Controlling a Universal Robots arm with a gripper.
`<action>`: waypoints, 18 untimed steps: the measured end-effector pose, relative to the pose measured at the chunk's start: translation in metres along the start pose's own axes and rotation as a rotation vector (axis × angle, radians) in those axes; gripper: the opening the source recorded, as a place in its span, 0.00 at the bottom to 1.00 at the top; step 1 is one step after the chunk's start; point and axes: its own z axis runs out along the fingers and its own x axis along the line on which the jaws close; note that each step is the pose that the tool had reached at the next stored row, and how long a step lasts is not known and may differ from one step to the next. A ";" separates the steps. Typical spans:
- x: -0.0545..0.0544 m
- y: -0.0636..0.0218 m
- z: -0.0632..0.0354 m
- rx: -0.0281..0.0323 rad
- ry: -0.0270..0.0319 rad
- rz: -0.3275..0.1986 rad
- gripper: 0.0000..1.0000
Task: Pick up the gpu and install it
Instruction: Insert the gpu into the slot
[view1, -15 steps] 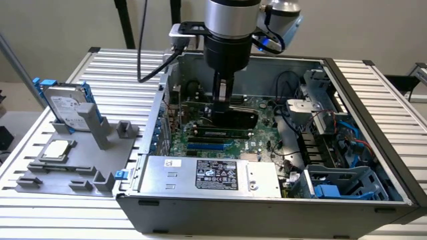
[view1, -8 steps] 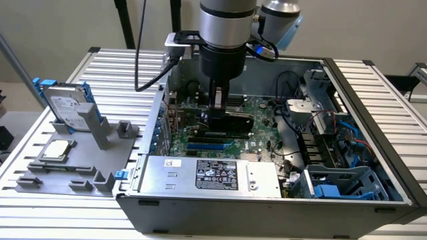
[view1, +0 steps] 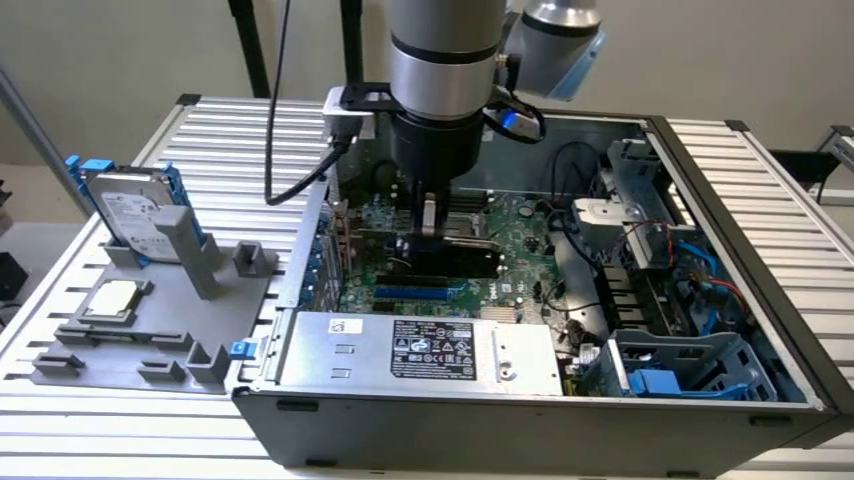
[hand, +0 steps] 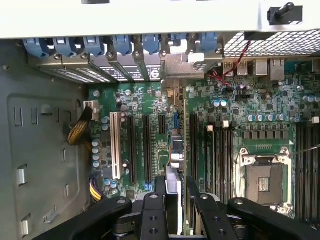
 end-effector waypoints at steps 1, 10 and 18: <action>0.000 0.0005 0.0018 0.0000 0.0000 0.000 0.27; -0.001 0.0063 0.0140 -0.0001 -0.0052 0.003 0.27; -0.002 0.0067 0.0151 -0.0001 -0.0058 0.003 0.27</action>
